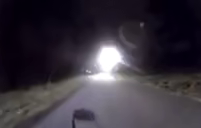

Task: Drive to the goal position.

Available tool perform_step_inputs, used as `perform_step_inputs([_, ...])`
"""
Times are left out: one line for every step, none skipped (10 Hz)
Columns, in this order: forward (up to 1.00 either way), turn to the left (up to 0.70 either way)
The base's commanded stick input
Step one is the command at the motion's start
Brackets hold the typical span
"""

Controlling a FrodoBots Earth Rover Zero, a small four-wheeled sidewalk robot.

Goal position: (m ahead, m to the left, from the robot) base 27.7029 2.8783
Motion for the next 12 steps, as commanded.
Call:
perform_step_inputs([1.0,0.03])
perform_step_inputs([1.0,0.03])
perform_step_inputs([1.0,0.04])
perform_step_inputs([1.0,0.04])
perform_step_inputs([1.0,0.04])
perform_step_inputs([1.0,0.03])
perform_step_inputs([1.0,0.03])
perform_step_inputs([1.0,0.03])
perform_step_inputs([1.0,0.03])
perform_step_inputs([1.0,0.03])
perform_step_inputs([1.0,0.03])
perform_step_inputs([1.0,0.03])
